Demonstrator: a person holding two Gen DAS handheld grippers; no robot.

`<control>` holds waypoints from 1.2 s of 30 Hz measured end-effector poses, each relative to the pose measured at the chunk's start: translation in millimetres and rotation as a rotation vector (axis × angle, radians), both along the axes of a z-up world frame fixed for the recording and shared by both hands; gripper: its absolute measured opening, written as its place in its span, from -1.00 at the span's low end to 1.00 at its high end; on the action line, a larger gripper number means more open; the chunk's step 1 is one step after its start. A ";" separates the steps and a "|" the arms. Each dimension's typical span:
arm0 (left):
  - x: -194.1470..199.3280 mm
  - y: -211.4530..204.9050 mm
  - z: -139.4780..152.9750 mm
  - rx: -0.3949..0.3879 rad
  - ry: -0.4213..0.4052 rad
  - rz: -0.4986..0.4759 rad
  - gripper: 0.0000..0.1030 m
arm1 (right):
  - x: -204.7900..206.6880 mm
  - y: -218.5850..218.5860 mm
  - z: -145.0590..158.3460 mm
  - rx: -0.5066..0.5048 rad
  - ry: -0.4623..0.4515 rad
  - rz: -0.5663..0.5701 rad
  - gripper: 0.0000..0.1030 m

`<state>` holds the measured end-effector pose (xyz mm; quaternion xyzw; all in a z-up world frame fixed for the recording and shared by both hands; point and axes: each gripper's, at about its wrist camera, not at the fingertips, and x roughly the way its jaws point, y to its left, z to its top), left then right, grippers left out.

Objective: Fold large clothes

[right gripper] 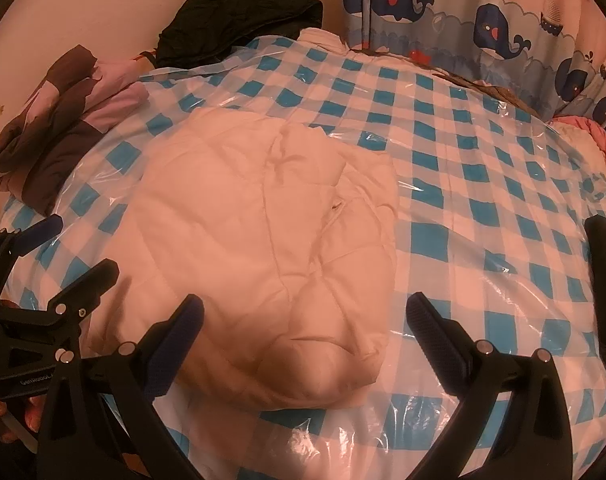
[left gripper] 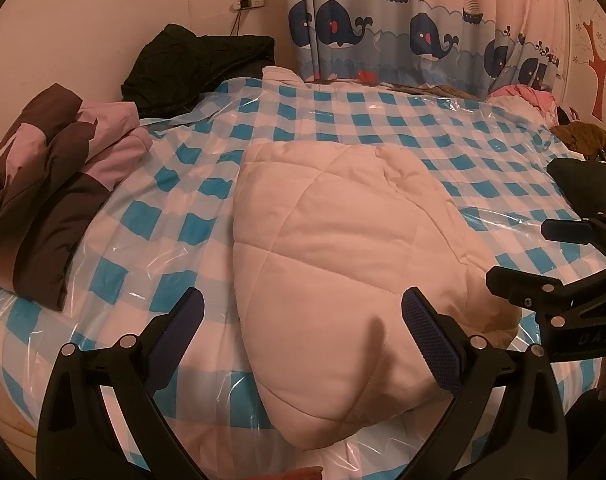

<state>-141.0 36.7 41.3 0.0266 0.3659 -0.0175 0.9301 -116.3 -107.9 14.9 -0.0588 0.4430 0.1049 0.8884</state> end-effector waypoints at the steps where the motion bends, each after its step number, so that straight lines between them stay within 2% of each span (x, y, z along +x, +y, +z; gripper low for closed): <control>1: 0.2 0.4 0.2 -0.002 0.000 -0.002 0.85 | -0.1 0.3 0.0 0.000 0.000 -0.001 0.89; 36: 0.7 0.8 0.3 -0.003 0.002 -0.003 0.85 | -0.6 1.2 -0.1 0.002 0.002 0.001 0.89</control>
